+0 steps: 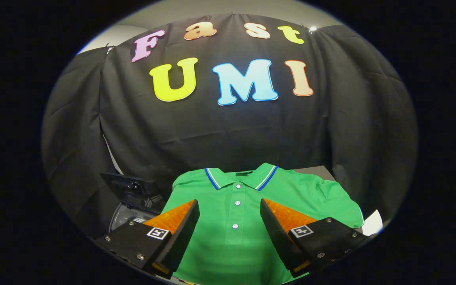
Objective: Put the clothes into the washing machine and then close the washing machine lid.
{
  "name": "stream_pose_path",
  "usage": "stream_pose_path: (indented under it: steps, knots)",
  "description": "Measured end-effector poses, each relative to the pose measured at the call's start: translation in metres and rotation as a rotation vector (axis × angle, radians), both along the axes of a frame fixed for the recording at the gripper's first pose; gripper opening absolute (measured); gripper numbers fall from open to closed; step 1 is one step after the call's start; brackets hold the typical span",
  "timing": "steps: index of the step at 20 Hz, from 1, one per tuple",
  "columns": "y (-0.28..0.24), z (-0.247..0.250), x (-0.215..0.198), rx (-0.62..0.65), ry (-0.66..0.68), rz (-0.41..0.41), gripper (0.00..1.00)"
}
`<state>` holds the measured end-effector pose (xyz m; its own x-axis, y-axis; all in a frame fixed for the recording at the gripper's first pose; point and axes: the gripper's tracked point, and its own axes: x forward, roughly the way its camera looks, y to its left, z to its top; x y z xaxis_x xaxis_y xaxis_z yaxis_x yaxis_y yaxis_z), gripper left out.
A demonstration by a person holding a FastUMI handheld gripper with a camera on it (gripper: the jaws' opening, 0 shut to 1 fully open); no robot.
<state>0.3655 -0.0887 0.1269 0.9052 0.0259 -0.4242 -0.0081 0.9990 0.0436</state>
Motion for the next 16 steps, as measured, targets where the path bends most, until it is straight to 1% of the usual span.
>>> stream_pose_path:
  steps: [3, 7, 12, 13, 14, 16]
  knots:
    - [0.002, -0.015, 0.014, -0.023, 0.062, 0.022, 0.95]
    - [0.009, -0.03, 0.023, -0.015, 0.137, 0.064, 0.96]
    - [-0.001, -0.061, 0.023, -0.064, 0.245, 0.07, 0.95]
    - [0.0, -0.056, 0.025, -0.076, 0.22, 0.081, 0.96]
    - [-0.001, -0.058, 0.021, -0.079, 0.237, 0.083, 0.96]
    - [-0.002, -0.057, 0.023, -0.074, 0.226, 0.073, 0.96]
